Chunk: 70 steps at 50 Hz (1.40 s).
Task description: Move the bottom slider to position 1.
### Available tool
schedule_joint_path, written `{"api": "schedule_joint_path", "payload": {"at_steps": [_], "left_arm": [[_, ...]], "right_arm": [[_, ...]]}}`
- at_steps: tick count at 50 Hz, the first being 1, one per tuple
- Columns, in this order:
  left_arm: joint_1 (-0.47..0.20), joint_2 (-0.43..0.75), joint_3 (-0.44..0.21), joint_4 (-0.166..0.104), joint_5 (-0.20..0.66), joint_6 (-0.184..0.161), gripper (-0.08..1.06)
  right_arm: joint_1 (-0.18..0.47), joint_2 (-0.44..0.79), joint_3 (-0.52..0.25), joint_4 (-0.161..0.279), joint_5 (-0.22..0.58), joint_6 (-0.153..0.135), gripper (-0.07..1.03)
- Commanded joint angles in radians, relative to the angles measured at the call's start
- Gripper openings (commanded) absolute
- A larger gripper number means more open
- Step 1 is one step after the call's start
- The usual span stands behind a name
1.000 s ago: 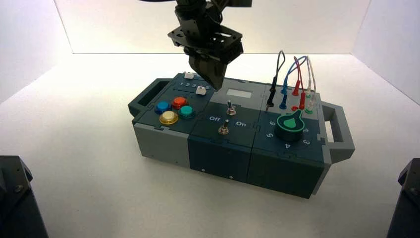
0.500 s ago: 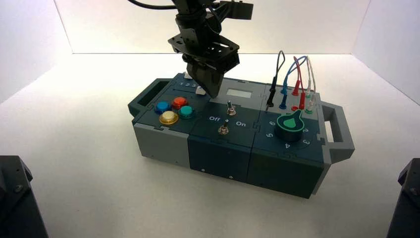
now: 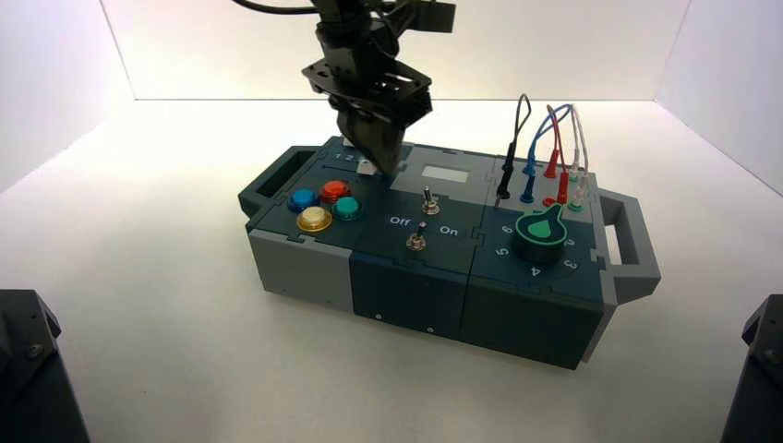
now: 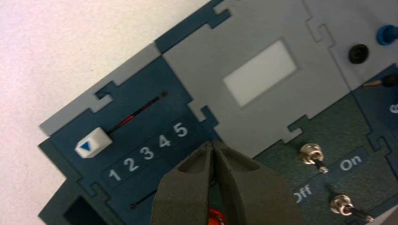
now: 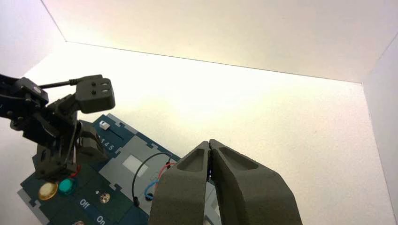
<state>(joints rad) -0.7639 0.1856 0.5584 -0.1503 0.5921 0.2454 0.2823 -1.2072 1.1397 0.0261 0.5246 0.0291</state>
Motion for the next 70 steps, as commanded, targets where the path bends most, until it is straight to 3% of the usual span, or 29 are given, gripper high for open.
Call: {"api": "schedule_joint_path", "payload": {"at_steps": [1, 25, 56, 70], "left_arm": [[0.014, -0.020, -0.021, 0.003, 0.002, 0.006, -0.03], [0.061, -0.020, -0.012, 0.003, 0.028, 0.012, -0.03], [0.120, -0.078, 0.057, 0.003, 0.037, 0.014, -0.03], [0.155, -0.077, 0.058, 0.018, 0.038, 0.014, -0.03]], "right_arm": [[0.002, 0.014, -0.021, 0.000, -0.005, 0.002, -0.02], [0.002, 0.014, -0.021, 0.000, -0.005, 0.002, -0.02], [0.002, 0.014, -0.021, 0.000, -0.002, 0.002, -0.02], [0.002, 0.012, -0.021, 0.002, 0.002, 0.002, -0.02]]}}
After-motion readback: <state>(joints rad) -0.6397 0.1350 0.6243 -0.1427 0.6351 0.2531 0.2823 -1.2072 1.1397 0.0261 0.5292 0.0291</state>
